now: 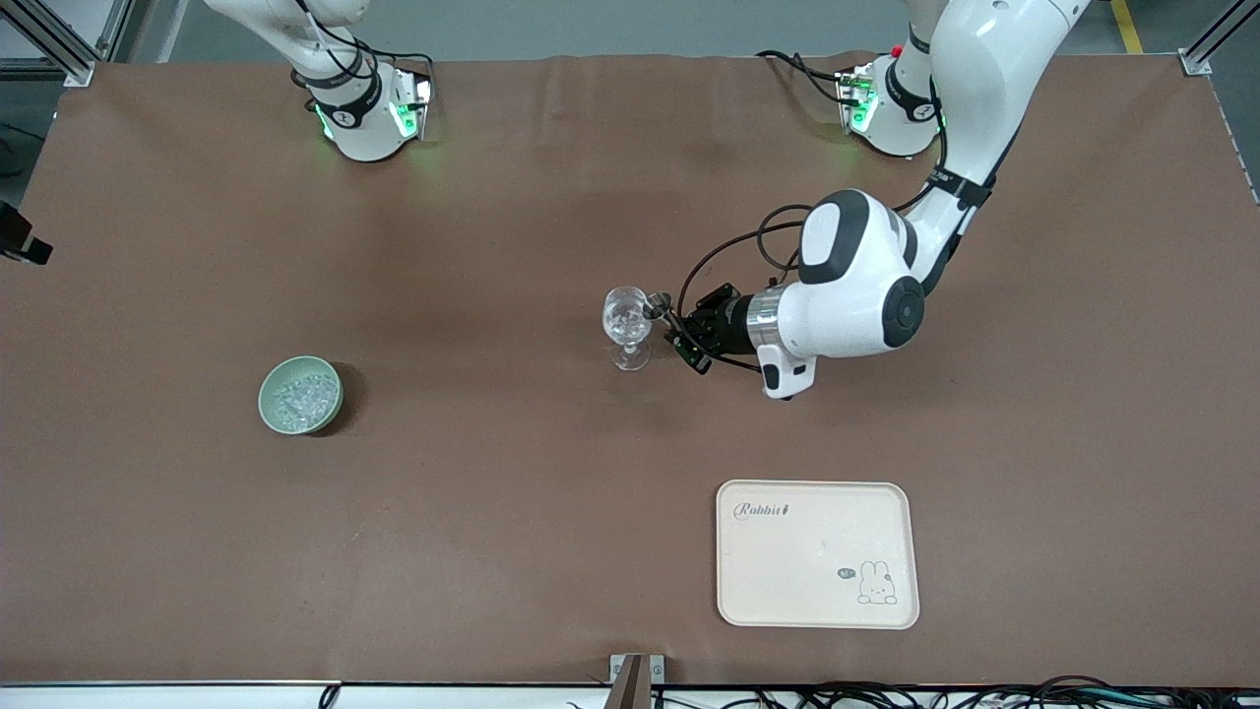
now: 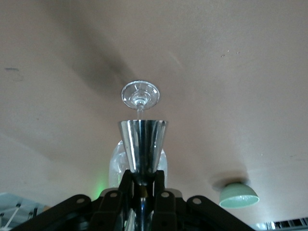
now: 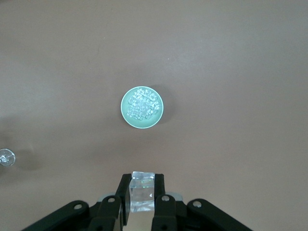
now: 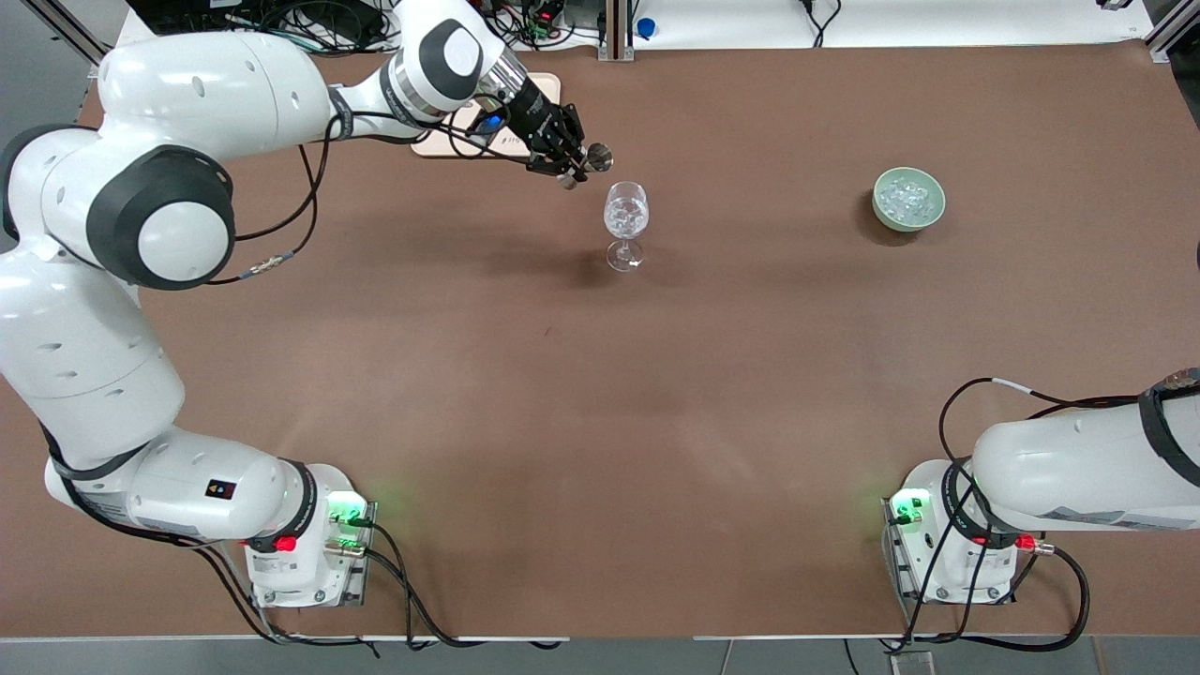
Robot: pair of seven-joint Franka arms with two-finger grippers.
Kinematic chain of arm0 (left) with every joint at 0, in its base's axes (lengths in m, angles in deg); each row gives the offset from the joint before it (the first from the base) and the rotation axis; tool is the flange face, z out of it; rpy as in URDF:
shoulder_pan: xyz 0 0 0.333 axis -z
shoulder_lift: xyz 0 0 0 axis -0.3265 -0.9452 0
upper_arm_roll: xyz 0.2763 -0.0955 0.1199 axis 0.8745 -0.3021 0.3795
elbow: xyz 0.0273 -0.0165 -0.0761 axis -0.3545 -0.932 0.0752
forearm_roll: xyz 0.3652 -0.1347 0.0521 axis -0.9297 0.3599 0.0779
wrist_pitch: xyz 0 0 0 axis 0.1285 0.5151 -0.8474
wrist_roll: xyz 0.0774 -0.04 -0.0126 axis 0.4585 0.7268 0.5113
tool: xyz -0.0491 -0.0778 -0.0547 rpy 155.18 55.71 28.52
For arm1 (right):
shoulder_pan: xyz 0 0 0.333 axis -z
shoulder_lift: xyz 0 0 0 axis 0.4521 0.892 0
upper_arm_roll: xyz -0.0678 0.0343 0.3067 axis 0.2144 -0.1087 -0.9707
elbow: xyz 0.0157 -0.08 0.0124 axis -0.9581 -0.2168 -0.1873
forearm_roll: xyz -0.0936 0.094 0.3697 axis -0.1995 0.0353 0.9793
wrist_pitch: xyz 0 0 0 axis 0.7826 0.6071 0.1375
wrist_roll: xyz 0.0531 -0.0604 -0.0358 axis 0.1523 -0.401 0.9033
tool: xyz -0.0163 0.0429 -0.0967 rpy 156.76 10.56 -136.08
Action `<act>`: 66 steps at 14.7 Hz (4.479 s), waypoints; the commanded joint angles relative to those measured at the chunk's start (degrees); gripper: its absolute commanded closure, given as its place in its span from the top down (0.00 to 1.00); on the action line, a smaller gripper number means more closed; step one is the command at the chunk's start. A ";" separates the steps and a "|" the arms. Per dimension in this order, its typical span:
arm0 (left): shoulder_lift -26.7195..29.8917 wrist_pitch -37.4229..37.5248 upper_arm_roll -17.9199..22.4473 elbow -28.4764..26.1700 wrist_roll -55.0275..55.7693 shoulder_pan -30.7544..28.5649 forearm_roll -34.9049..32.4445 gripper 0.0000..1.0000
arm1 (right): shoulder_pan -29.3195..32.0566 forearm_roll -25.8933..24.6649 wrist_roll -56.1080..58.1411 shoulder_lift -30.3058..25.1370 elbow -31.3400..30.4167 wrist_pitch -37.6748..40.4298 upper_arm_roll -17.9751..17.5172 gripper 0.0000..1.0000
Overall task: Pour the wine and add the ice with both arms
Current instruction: 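Tilt the jigger over the wine glass rim with the left gripper, then hold the jigger tipped over the glass, then turn it upright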
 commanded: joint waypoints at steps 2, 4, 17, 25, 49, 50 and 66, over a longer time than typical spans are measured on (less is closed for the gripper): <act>1.27 -2.31 0.32 -0.83 7.36 2.97 -7.43 0.00 | 1.53 0.65 -0.27 -1.81 -2.54 -2.63 -1.45 0.00; 1.79 -2.22 0.23 -0.91 9.04 2.71 -10.35 0.00 | 1.62 0.65 -0.10 -3.12 -4.82 -3.86 -1.45 0.00; 4.70 -2.22 0.14 -0.30 20.20 5.87 -24.49 0.00 | 1.36 0.56 0.25 -3.39 -5.36 -3.87 -1.80 0.00; 2.06 -2.66 0.32 2.50 28.11 9.73 -34.70 0.00 | 1.36 0.56 0.17 -3.39 -5.45 -3.78 -1.89 0.01; 3.20 1.03 0.32 2.34 36.90 12.73 -47.52 0.00 | 1.27 0.56 0.25 -3.39 -5.36 -2.56 -1.89 0.01; 3.20 1.12 0.23 2.34 37.52 12.73 -48.41 0.00 | 1.27 0.56 0.25 -3.39 -5.28 -2.55 -1.89 0.01; 3.73 2.61 0.23 2.95 39.81 14.48 -53.07 0.00 | 1.18 0.56 0.25 -3.31 -5.19 -1.67 -1.89 0.00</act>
